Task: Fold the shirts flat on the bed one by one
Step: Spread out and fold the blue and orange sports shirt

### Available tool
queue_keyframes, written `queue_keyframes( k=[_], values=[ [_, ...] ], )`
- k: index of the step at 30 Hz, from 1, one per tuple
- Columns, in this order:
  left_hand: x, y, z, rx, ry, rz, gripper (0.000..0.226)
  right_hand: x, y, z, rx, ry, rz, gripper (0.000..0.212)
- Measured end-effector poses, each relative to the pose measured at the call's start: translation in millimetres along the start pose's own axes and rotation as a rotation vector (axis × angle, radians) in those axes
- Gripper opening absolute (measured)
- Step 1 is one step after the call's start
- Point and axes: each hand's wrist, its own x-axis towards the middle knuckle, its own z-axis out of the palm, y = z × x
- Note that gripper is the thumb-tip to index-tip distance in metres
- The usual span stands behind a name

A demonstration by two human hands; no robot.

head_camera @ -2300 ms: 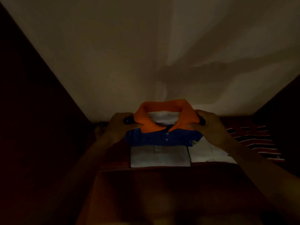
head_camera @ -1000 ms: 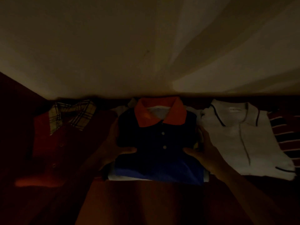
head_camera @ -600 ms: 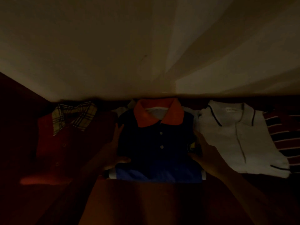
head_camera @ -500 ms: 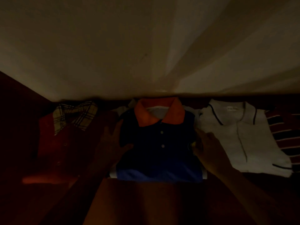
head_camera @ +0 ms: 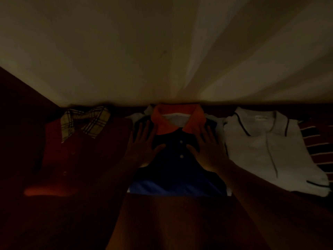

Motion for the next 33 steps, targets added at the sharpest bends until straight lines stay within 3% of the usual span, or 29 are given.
queue_keyframes(
  k=[3,5,7,9,11,16,22,29,33],
  values=[
    [-1.8,12.4,-45.8,-0.016,-0.228,-0.003,0.085,2.8,-4.6,-50.4,-0.033,-0.249,0.012,0.073],
    [-7.6,20.4,-83.3,-0.066,-0.275,-0.027,0.068,-1.2,-15.5,-88.2,0.073,-0.285,0.035,0.045],
    [-19.6,25.5,-122.3,0.019,-0.133,-0.107,0.048,-10.8,-30.5,-127.4,0.197,-0.195,0.077,0.036],
    [-38.8,28.4,-158.6,0.09,0.046,-0.152,0.038,-22.4,-44.7,-168.3,0.075,-0.123,0.084,0.04],
    [-63.2,27.9,-193.0,0.079,0.135,-0.147,0.041,-39.3,-60.9,-207.9,-0.102,-0.035,0.046,0.026],
    [-148.9,18.4,-274.8,0.114,0.208,-0.211,0.043,-100.3,-116.5,-292.3,-0.21,0.183,-0.13,0.032],
    [-296.2,1.5,-327.6,0.085,0.194,-0.353,0.042,-194.2,-177.3,-359.8,-0.231,0.181,-0.344,0.033],
    [-481.8,3.0,-366.1,-0.172,0.332,-0.761,0.052,-298.8,-273.3,-406.3,-0.329,0.174,-0.671,0.036],
    [-593.3,8.1,-349.3,-0.236,0.422,-0.924,0.05,-368.3,-336.1,-405.3,-0.347,0.149,-0.901,0.037]
  ],
)
